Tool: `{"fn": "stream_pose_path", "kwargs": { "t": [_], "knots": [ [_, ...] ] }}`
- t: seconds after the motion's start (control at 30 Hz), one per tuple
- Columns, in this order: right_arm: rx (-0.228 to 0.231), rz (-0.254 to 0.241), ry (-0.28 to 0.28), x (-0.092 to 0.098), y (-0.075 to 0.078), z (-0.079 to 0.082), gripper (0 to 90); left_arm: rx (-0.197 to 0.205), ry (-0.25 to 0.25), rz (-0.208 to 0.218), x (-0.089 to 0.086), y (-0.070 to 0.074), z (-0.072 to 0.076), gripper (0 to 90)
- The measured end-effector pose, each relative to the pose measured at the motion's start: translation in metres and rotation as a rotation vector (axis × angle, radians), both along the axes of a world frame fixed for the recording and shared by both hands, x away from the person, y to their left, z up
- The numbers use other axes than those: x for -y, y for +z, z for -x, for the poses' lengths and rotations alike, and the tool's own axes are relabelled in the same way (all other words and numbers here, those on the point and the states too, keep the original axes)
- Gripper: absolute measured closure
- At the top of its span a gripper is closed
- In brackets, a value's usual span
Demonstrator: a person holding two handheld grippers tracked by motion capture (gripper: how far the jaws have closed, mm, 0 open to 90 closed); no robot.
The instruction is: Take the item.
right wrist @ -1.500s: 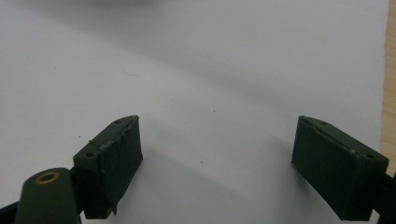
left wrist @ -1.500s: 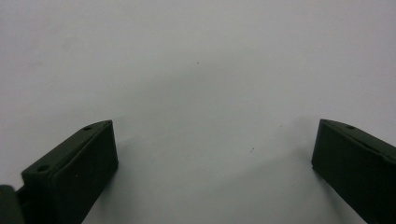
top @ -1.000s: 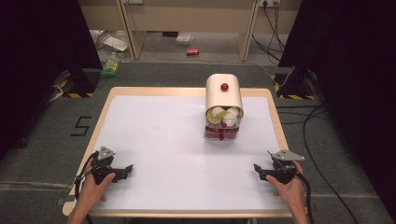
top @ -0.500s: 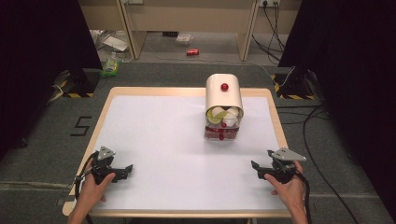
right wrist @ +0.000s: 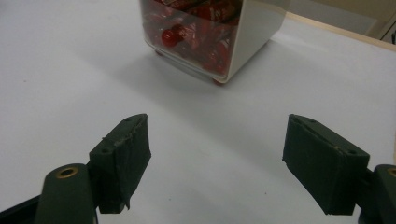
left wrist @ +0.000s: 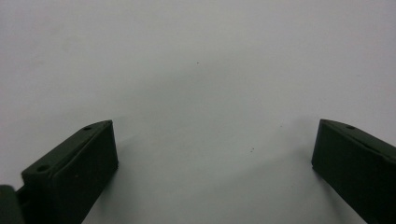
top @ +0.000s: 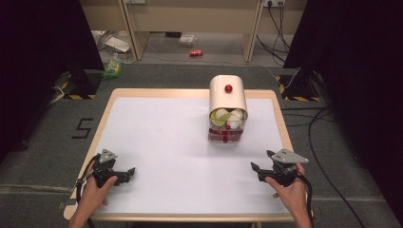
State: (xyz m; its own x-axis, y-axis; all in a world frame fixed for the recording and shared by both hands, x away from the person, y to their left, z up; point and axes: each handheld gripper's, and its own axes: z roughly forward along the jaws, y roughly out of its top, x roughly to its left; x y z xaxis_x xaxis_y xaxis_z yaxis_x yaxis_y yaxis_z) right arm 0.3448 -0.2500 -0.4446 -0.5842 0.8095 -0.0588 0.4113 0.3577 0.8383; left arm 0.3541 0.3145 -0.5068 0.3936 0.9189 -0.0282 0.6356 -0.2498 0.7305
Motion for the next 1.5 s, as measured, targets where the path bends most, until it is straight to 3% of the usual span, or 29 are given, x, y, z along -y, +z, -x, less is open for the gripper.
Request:
{"fn": "stream_pose_path", "kwargs": {
  "t": [0.4, 0.7, 1.2, 1.33, 1.5],
  "knots": [
    [0.032, -0.012, 0.029, -0.015, 0.019, 0.002, 26.4, 0.000, 0.000, -0.002, 0.000, 0.000, 0.000, 0.0],
    [0.104, -0.046, 0.072, -0.035, 0.048, -0.008, 27.2, -0.001, 0.001, -0.001, 0.000, 0.000, 0.000, 0.0],
    [0.198, -0.099, 0.106, -0.060, 0.071, -0.040, 38.1, 0.000, 0.001, -0.001, 0.000, 0.000, 0.000, 0.0],
    [0.216, -0.086, 0.109, -0.066, 0.073, -0.047, 39.2, 0.000, 0.001, -0.001, 0.000, 0.000, 0.000, 0.0],
    [0.206, -0.056, 0.123, -0.075, 0.071, -0.063, 41.8, 0.000, 0.001, 0.000, 0.000, 0.000, 0.000, 0.0]
  ]
}}
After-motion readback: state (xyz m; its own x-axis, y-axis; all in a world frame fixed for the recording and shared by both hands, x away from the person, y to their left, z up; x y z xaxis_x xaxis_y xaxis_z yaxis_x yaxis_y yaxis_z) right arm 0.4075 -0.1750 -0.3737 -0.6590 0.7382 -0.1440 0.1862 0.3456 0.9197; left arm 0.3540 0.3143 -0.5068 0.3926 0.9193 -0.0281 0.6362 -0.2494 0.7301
